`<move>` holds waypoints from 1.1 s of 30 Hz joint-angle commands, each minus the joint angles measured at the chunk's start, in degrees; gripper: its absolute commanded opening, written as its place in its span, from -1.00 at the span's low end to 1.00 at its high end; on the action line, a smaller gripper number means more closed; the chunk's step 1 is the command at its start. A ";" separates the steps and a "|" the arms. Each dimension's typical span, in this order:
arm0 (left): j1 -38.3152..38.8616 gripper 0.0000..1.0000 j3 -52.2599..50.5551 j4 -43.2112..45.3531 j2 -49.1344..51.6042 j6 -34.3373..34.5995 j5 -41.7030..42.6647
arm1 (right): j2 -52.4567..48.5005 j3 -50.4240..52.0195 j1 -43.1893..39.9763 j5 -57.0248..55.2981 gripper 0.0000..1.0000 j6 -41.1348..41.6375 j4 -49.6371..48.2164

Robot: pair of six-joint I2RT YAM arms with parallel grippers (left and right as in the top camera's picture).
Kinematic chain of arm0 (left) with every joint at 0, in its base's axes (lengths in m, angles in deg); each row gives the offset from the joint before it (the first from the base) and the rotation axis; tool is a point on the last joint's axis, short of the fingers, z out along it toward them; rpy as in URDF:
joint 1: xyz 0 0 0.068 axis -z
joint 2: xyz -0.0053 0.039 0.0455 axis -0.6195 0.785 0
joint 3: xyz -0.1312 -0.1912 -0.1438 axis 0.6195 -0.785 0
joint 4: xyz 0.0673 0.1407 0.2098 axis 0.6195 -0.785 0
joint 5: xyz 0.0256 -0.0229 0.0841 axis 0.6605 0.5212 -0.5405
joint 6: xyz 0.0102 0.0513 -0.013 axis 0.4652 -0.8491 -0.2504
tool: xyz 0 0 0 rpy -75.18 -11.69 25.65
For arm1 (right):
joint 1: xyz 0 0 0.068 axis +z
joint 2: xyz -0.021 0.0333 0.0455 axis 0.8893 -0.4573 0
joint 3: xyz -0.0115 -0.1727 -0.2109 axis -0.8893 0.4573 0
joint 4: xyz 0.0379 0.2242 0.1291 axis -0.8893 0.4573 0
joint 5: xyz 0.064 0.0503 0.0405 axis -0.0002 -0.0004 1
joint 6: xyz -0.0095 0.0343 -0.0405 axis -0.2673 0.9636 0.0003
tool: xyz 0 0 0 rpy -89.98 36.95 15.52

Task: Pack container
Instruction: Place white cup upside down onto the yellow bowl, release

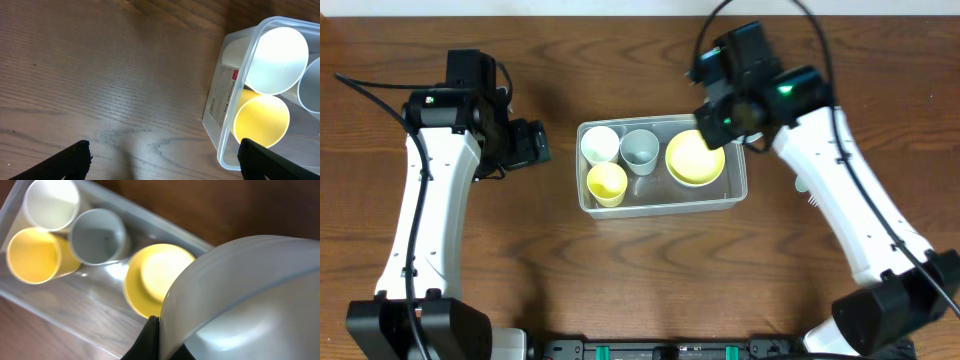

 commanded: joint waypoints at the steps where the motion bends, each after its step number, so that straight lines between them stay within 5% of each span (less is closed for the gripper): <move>1: 0.00 0.88 -0.02 -0.37 -0.04 0.48 0.09 | -3.43 0.04 2.36 -0.39 -0.97 -0.63 0.09; 11: 0.00 0.89 -0.02 -0.39 -0.04 0.46 0.09 | -12.13 0.13 4.15 0.09 -0.95 0.42 0.35; 13: 0.00 0.89 -0.02 -0.42 -0.04 0.46 0.09 | -13.07 0.11 4.35 0.07 -0.58 0.42 0.33; 14: 0.00 0.89 -0.02 -0.46 -0.04 0.46 0.09 | -13.16 0.13 4.33 0.07 -0.21 0.39 0.22; 17: 0.00 0.89 -0.02 -0.52 -0.04 0.46 0.09 | -12.94 0.11 4.35 0.02 -0.05 0.37 -0.52; 22: 0.00 0.89 -0.02 -0.63 -0.04 0.46 0.09 | -11.76 0.09 3.50 -0.63 -0.01 2.03 -0.70; 33: 0.00 0.89 -0.02 -0.76 -0.04 0.42 0.00 | 0.09 0.07 -9.25 -13.97 0.14 22.49 -0.70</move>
